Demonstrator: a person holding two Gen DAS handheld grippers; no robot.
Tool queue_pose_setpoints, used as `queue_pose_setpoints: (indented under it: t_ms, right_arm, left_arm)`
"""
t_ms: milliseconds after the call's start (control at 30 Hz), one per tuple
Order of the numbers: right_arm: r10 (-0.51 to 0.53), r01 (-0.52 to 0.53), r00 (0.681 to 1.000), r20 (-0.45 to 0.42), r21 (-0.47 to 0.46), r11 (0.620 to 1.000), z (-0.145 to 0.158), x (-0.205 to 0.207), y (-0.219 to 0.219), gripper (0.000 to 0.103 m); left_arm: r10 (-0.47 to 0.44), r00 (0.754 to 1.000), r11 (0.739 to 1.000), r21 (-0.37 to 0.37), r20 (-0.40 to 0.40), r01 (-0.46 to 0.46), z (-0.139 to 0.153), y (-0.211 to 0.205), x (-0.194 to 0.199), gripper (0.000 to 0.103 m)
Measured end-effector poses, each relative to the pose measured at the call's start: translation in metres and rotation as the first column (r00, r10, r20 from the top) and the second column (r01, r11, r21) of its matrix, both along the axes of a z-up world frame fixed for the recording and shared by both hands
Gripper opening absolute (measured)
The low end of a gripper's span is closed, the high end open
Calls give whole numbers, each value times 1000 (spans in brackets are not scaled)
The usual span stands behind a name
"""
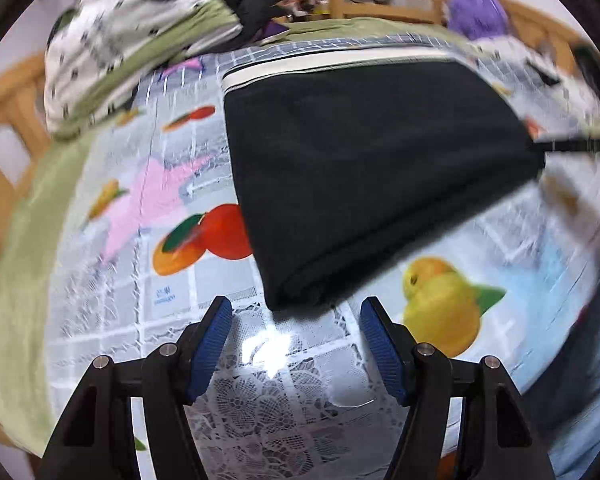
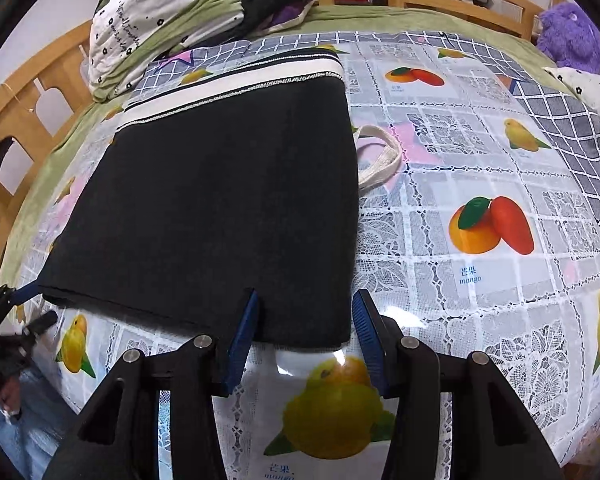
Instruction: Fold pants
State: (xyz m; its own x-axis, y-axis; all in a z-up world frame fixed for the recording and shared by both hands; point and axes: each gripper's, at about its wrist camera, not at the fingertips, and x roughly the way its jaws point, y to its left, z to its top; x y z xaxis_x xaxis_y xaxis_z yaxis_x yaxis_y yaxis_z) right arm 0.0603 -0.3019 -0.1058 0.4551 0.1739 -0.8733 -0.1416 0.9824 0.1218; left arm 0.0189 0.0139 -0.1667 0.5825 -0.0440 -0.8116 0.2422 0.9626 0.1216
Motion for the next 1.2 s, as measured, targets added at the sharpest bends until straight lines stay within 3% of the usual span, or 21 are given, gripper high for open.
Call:
queue_pose_setpoints:
  t_ms: [200,267,300,367,400,467,567,633,733,833,933,1033,1200]
  right_arm:
    - [-14,14,1000,4,25,1000,3,9,0,49]
    - [-13,13,1000,6,27,1000,3,11,1,49]
    - [-12,12,1000,6,26,1000,3,11,1,49]
    - [-11,11,1000,8,22,1000,3,12,1,49]
    - [-11,11,1000,9,23,1000,3,12,1,49]
    - [-12,11,1000,9,27,1000,3,13,0,49]
    - [-1,1,1000,-1,17,1000,0,13,3,49]
    - [14,-14,1000,1,-9,1000,-1,12,7,49]
    - [23,-23,999,40,-17,1000,8,8,5,49]
    - [21,-23,993,118,18,1000,23,2,-1,49]
    - [27,-35,981,190,41,999,33,2,3,49]
    - [42,-51,977,208,39,998,30,12,15,49]
    - [78,-67,992,97,-111,992,-4,25,40,44]
  left_arm:
    - [19,995,991,131,100,-32,4,-3,-3,56]
    - [-2,993,996,87,117,-9,11,-4,-5,30]
    - [-10,993,998,66,119,2,13,-5,-4,21]
    - [17,984,1000,16,175,-20,21,-2,-2,15]
    - [33,982,999,-17,187,-30,23,2,-1,15]
    - [61,990,994,-96,130,-48,19,14,4,14]
    - [82,996,992,-100,32,-79,1,16,9,15]
    - [76,997,993,-91,20,-74,2,14,6,19]
    - [124,992,973,-190,-38,-129,6,34,-1,19]
    - [172,985,947,-280,20,-160,24,54,-14,22]
    - [159,985,928,-350,65,-127,40,54,-6,23]
    - [121,991,938,-333,50,-98,42,35,19,23]
    - [143,989,963,-226,-35,-147,5,15,39,32]
